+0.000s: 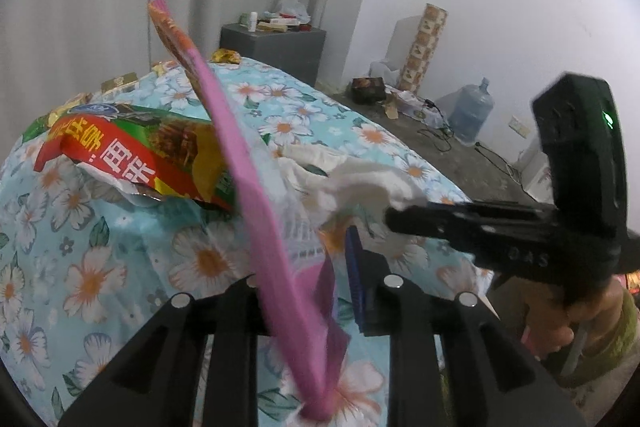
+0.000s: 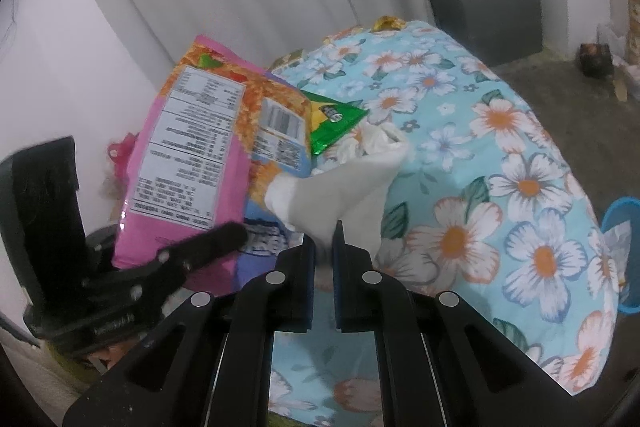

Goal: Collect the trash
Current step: 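Lift the pink bag and white cloth off the bed cover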

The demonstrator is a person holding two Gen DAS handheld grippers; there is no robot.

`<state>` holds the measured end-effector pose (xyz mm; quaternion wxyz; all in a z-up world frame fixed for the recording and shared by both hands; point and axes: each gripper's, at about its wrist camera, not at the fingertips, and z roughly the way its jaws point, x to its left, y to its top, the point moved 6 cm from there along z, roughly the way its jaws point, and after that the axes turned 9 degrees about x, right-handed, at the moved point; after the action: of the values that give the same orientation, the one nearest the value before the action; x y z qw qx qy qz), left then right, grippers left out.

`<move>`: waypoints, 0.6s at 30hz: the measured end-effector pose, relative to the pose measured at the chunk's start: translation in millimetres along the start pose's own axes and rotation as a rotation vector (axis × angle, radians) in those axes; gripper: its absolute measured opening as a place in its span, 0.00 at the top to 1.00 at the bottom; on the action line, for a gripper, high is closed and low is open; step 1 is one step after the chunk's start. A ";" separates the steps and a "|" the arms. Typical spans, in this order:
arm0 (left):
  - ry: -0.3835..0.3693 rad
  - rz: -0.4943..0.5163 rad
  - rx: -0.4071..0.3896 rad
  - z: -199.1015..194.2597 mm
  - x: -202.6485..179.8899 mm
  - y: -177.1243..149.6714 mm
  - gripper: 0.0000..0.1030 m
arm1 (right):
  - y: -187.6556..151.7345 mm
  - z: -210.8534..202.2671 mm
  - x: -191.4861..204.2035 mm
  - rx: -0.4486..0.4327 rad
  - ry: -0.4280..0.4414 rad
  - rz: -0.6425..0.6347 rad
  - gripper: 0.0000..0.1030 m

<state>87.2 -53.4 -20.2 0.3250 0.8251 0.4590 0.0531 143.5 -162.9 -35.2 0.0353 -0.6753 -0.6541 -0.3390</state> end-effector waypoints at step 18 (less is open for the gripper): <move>0.107 0.092 0.039 15.2 -13.6 17.0 0.90 | 8.2 -15.0 -37.2 0.021 -0.043 0.009 0.30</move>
<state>97.5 -77.8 -19.3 0.2809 0.8475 0.4385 0.1031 148.0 -203.4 -39.2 0.0296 -0.6849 -0.6553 -0.3172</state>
